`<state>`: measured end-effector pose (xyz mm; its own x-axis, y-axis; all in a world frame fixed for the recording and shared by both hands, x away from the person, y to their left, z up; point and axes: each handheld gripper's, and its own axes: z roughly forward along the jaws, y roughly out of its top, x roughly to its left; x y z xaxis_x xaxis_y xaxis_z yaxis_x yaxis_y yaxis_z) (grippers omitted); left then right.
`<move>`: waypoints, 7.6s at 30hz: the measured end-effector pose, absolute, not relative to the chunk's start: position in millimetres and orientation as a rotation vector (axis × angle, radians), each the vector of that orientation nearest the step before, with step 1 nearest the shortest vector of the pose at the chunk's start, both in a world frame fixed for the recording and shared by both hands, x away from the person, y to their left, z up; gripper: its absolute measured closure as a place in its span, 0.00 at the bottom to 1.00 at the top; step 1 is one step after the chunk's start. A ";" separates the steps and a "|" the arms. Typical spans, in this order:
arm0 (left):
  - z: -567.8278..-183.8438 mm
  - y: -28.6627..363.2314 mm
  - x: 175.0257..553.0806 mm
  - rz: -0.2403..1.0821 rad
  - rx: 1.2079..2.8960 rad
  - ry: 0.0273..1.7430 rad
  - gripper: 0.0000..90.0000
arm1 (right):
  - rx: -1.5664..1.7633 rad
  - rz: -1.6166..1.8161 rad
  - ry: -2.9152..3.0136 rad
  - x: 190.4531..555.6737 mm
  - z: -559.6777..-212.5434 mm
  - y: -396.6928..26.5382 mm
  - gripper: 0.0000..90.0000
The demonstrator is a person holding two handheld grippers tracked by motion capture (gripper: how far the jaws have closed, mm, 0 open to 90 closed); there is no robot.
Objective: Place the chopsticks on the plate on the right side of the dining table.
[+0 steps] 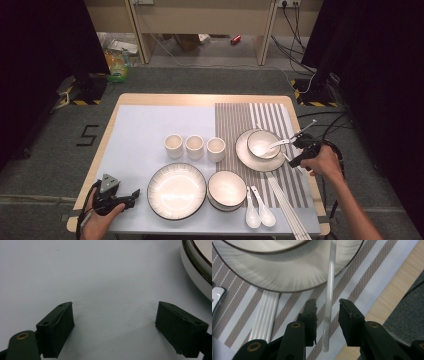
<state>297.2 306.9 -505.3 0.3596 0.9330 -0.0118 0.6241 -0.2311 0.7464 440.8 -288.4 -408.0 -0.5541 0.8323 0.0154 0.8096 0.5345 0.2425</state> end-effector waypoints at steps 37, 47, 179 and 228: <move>-505.2 306.9 297.2 0.588 1.955 1.350 0.16 | 1.394 0.319 2.700 458.3 -419.7 -286.6 0.92; -505.2 306.9 297.2 0.587 1.955 1.350 0.16 | 1.404 0.331 2.701 462.2 -420.2 -284.7 0.91; -505.6 306.3 297.1 0.597 1.948 1.351 0.16 | 1.497 0.465 2.808 306.7 -452.1 -308.7 0.89; -506.0 306.3 297.2 0.604 1.946 1.348 0.16 | 1.503 0.112 2.862 331.1 -448.3 -298.6 0.93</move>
